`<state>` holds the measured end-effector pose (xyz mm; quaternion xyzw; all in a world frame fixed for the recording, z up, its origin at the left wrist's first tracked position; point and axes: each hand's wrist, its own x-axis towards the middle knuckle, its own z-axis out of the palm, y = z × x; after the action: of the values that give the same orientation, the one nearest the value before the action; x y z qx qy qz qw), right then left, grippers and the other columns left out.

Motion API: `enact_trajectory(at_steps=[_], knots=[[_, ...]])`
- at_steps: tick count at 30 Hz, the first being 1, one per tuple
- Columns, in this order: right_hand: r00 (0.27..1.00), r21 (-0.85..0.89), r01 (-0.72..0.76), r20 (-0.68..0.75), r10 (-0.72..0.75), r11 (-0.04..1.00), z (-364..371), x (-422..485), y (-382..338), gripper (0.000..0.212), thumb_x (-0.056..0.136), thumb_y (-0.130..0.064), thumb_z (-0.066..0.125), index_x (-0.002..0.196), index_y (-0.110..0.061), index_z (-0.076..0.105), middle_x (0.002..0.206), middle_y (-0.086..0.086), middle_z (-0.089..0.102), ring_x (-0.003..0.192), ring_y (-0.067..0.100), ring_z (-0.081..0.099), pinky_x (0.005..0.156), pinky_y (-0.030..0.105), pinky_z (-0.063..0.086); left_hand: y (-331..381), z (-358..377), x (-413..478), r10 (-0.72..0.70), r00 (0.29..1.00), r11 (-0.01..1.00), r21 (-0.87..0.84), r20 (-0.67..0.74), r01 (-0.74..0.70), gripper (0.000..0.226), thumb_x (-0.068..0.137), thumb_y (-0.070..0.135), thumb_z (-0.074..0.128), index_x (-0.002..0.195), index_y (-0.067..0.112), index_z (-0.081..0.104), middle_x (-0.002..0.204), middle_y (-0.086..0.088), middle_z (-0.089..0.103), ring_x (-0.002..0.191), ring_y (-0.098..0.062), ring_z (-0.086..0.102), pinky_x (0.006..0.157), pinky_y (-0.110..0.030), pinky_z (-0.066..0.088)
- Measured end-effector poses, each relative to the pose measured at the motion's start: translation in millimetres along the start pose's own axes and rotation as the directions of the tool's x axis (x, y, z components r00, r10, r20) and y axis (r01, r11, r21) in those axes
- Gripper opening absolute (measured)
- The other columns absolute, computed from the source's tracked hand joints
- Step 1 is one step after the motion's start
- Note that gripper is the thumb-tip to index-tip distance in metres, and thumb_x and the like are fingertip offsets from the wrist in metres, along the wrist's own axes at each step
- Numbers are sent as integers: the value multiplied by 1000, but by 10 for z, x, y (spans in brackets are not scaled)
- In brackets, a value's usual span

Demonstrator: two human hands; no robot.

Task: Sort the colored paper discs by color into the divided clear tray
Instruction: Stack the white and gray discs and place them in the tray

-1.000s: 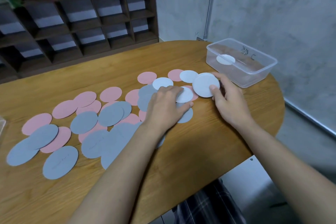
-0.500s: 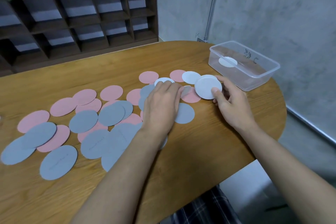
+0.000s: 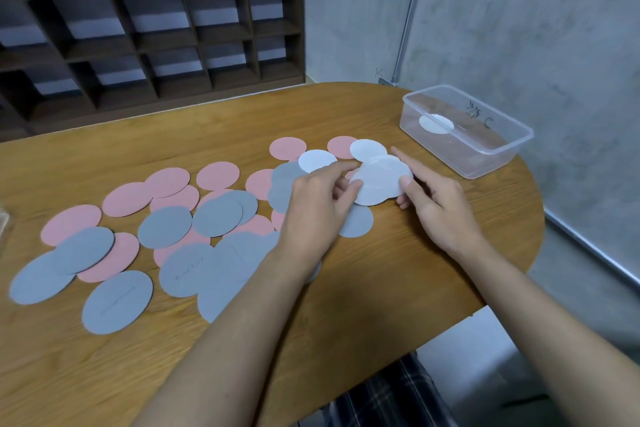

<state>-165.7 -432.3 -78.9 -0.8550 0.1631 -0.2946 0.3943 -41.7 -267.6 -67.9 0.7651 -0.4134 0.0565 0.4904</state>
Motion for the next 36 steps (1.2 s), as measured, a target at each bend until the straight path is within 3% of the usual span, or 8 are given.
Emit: enact_trajectory(at_steps=[5,10,12,15,19,22,28,36], knots=[[991,-17,92,99,-90,996,16,-31,-45,45,110,-17,42,152,-31,49,90,2,65,85,17,60,87,32,48,12,14,-6,-63,997,997,-40,38,64,30,95,25,74,125,24,75,75,2,76,73,-11,72,79,-24,57],[986,-147,94,151,-71,985,48,-40,-96,53,110,-35,43,162,-28,33,118,-2,62,110,13,57,101,26,42,-32,41,-4,-26,999,999,19,21,26,19,97,29,70,102,12,77,69,-3,69,69,-20,64,71,-40,53],[983,-194,111,163,-80,975,83,-29,-88,57,110,-32,46,163,-26,28,116,-4,58,109,12,55,101,26,41,-63,56,2,15,1000,996,93,19,-17,24,98,31,68,94,9,73,66,-4,62,67,-21,57,66,-42,48],[985,-191,147,115,-126,971,82,-8,-70,48,109,-20,49,156,-20,42,127,-1,63,116,12,57,103,27,42,-86,65,15,48,998,987,153,38,-53,26,100,35,65,94,11,72,69,-4,59,70,-21,54,67,-43,46],[990,-188,141,47,-135,972,50,8,-55,29,107,-16,53,135,-17,57,116,-6,67,96,0,56,86,8,38,-64,30,24,57,994,990,126,98,-70,27,98,41,65,105,17,75,82,2,69,79,-16,63,74,-40,53],[996,-171,83,-7,-86,982,38,32,-21,27,106,-16,53,133,-18,57,110,-8,65,91,2,53,81,5,36,-107,-53,88,43,995,971,230,88,-62,28,100,36,66,122,20,74,104,0,74,98,-19,66,83,-37,54],[997,-159,57,-47,-65,986,30,42,-12,29,106,-13,52,134,-16,57,110,-10,64,93,0,51,80,1,34,-261,-98,295,-114,973,892,451,201,12,54,100,34,65,149,15,54,154,-3,53,140,-27,49,108,-39,43],[997,-154,35,-64,-45,987,5,44,-20,28,105,-14,54,133,-20,58,104,-13,63,88,-13,53,77,3,35,-293,-59,379,-153,983,875,476,98,89,30,98,31,67,122,14,71,106,-7,73,100,-33,65,77,-43,55]])
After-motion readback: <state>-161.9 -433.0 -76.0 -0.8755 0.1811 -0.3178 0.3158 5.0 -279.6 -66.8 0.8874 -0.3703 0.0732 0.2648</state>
